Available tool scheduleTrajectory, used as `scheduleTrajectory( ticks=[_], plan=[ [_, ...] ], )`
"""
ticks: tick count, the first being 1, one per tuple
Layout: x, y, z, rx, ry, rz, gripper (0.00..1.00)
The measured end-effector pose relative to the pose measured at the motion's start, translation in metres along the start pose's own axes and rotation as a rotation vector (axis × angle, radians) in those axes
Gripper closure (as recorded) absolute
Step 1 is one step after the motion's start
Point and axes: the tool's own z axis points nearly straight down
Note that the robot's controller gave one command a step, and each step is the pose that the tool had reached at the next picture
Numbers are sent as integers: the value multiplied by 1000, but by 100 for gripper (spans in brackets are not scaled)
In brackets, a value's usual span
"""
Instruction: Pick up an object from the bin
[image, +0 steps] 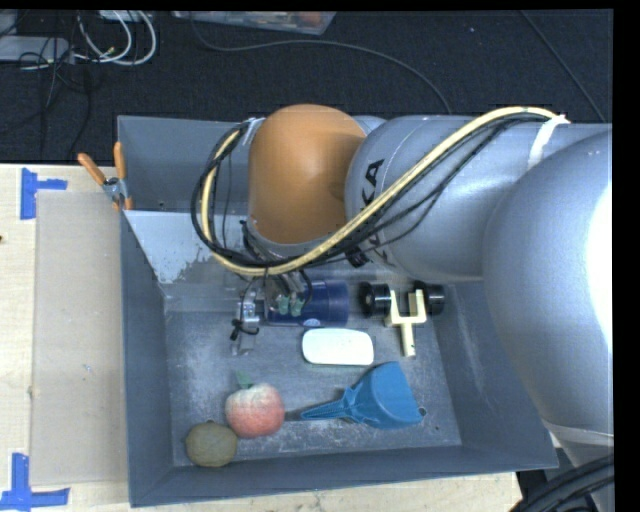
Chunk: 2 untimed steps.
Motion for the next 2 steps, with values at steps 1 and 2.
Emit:
scheduleTrajectory(
  ticks=[1, 2],
  plan=[
    [-1, -1, -5, -1, -7, 4, 0],
    [71, -46, 34, 0, 0, -114, 0]
  ],
)
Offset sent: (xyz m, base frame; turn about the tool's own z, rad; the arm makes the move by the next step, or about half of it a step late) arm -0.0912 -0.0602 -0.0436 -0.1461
